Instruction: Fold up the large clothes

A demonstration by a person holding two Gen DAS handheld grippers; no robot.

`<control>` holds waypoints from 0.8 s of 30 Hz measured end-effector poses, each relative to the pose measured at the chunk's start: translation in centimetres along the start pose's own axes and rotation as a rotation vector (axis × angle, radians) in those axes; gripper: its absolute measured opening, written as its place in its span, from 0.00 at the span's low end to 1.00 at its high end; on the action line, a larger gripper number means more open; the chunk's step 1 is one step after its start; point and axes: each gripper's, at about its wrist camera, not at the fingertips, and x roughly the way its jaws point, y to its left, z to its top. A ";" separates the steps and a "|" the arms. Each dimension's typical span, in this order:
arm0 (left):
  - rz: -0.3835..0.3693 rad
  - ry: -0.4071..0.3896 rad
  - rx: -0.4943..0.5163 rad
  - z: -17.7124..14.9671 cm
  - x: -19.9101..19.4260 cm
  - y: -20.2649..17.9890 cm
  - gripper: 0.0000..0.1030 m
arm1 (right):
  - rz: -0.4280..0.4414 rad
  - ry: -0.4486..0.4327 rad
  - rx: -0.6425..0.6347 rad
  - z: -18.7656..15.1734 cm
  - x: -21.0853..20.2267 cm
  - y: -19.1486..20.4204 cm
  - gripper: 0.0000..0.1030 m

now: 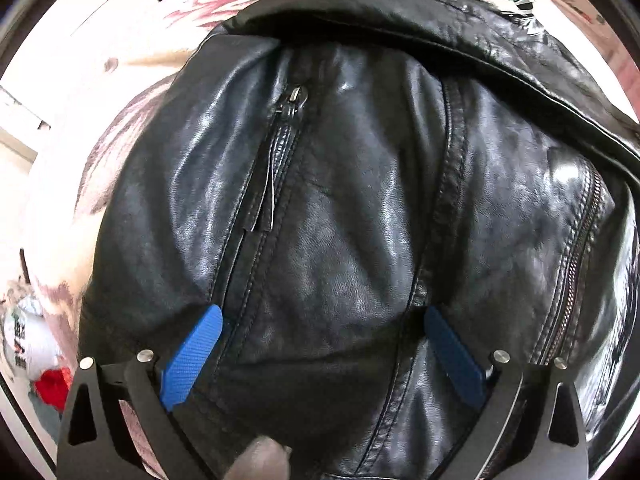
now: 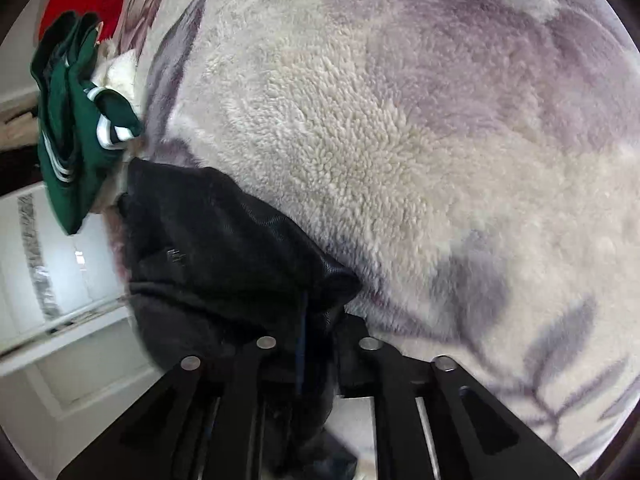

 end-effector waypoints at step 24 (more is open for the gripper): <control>-0.153 -0.032 0.288 -9.3 -10.3 -22.1 0.06 | 0.231 0.085 0.015 -0.8 -1.7 -4.6 0.60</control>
